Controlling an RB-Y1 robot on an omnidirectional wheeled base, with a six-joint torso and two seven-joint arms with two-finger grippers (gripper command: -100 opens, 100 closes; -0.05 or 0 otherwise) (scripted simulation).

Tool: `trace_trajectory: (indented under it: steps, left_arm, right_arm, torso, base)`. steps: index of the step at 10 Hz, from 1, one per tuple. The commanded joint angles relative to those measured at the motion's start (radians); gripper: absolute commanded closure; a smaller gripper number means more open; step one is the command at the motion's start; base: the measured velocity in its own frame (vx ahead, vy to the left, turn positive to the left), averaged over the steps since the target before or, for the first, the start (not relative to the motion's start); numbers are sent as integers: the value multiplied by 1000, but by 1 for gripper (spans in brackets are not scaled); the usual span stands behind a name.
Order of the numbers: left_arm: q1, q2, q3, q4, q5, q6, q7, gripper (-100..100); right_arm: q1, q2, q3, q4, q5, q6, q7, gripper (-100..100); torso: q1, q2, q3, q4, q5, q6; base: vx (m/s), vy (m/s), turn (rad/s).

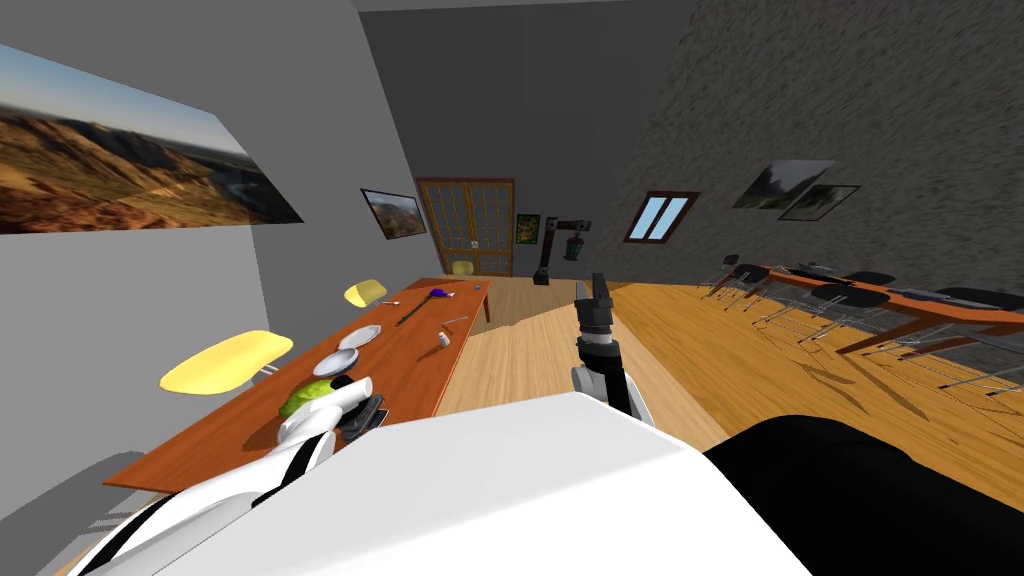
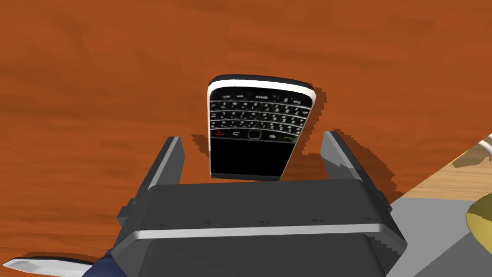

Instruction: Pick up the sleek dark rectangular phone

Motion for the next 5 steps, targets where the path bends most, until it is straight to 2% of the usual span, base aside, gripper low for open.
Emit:
trace_trajectory:
  steps: [1, 2, 3, 5]
  left_arm:
    - [-9, -1, -4, 30, 0, -25, 0, -100]
    - [-7, 0, -2, 21, 0, -15, 0, -100]
    - [-8, 0, -2, 24, 0, -19, -1, 100]
    - [-7, 0, -3, 24, -1, -18, -2, 100]
  right_arm:
    - [0, 0, 0, 0, 0, 0, 0, 0]
    - [0, 0, 0, 0, 0, 0, 0, 0]
    - [0, 0, 0, 0, 0, 0, 0, 0]
    - [0, 0, 0, 0, 0, 0, 0, 0]
  torso:
    - [0, 0, 0, 0, 0, 0]
    - [-1, 1, 0, 0, 0, 0]
    - [-3, 1, 1, 0, -1, 0]
    - [-3, 1, 1, 1, -1, 0]
  base:
    - [5, 26, -3]
    - [2, 10, -1]
    - [0, 0, 0]
    - [0, 0, 0]
